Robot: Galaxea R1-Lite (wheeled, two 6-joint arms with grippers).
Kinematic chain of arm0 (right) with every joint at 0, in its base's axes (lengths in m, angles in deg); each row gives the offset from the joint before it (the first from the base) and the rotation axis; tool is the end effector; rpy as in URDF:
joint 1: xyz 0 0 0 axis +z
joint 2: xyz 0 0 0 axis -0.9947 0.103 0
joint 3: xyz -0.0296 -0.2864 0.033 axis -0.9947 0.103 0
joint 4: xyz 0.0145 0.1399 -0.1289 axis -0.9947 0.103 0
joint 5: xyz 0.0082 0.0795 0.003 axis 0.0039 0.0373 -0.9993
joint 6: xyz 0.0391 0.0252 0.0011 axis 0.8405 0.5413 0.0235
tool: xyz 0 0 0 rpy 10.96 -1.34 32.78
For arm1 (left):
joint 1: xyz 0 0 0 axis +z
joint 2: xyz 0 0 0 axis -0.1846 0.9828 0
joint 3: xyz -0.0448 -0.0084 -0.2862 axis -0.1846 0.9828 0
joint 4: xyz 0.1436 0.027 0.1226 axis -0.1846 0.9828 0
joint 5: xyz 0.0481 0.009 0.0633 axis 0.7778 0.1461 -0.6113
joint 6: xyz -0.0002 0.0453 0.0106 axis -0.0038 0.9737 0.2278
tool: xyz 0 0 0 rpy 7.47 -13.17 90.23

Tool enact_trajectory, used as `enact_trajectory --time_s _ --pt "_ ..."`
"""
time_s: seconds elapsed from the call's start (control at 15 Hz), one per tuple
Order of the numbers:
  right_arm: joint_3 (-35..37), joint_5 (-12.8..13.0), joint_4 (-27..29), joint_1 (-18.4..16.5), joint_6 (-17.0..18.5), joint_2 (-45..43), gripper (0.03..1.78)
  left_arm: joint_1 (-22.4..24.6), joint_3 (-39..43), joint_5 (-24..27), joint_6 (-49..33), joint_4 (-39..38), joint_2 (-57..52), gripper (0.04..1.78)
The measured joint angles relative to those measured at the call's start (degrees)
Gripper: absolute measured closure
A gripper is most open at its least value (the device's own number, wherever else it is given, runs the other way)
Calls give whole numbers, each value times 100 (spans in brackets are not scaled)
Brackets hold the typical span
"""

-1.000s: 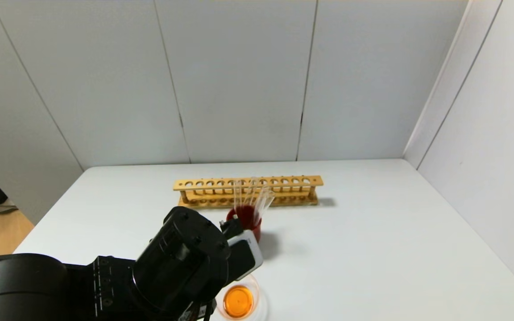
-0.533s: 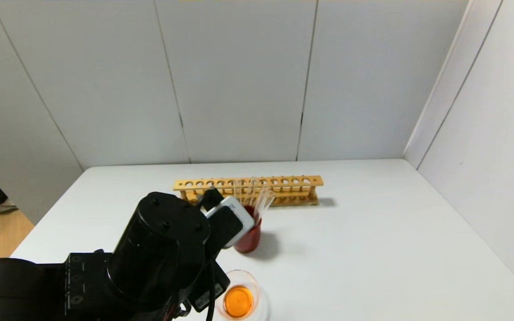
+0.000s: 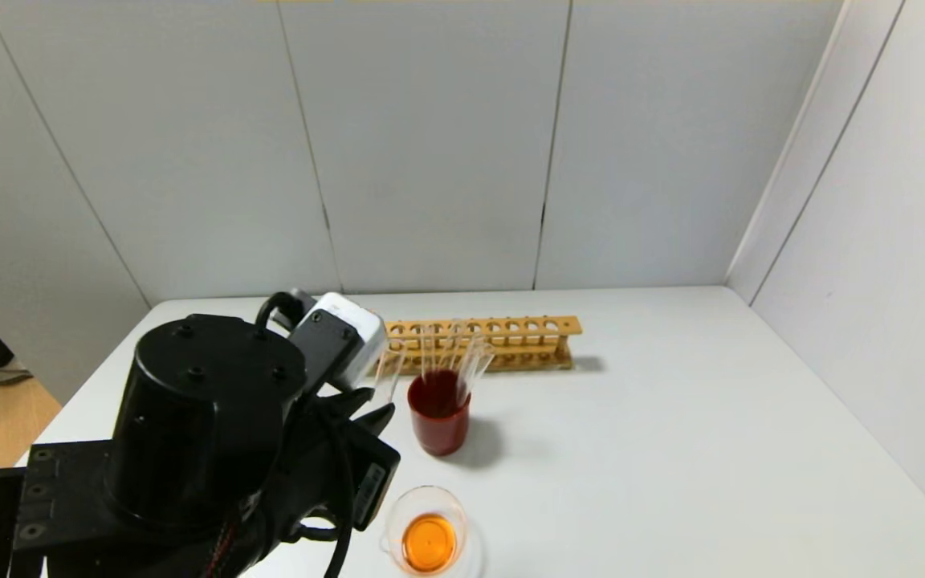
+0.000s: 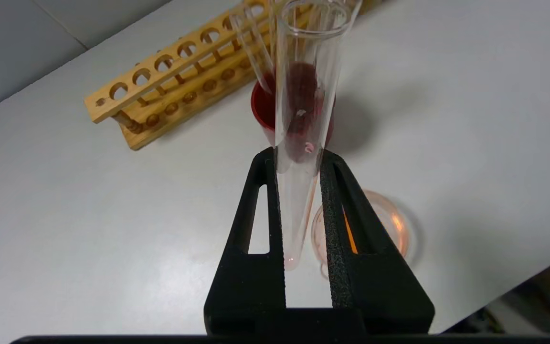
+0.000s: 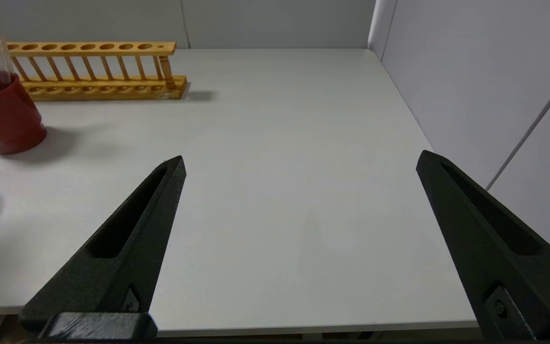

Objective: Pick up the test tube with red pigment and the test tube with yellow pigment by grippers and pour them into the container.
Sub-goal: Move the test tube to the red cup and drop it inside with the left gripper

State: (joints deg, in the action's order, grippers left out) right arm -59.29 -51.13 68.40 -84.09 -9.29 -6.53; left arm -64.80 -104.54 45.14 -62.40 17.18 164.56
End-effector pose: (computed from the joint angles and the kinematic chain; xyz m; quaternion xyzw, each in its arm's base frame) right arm 0.0119 -0.0001 0.0746 -0.0001 0.0038 -0.0014 1.0000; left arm 0.1681 -0.1953 0.1718 0.1100 0.1695 -0.2144 0.9556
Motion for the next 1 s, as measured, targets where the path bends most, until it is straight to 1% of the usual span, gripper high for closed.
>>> enact_trajectory --time_s 0.27,0.47,0.67,0.93,1.0 --pt "0 2 0 -2 0 0 11 22 50 -15 -545 -789 -45 152" --pt "0 2 0 -2 0 0 11 163 -45 5 -545 -1285 -11 152" --pt "0 2 0 -2 0 0 11 378 -223 102 -595 -1318 151 152" --pt "0 2 0 0 0 0 11 712 -527 614 -722 -1346 485 152" --pt "0 2 0 0 0 0 11 819 -583 672 -741 -1407 592 152"
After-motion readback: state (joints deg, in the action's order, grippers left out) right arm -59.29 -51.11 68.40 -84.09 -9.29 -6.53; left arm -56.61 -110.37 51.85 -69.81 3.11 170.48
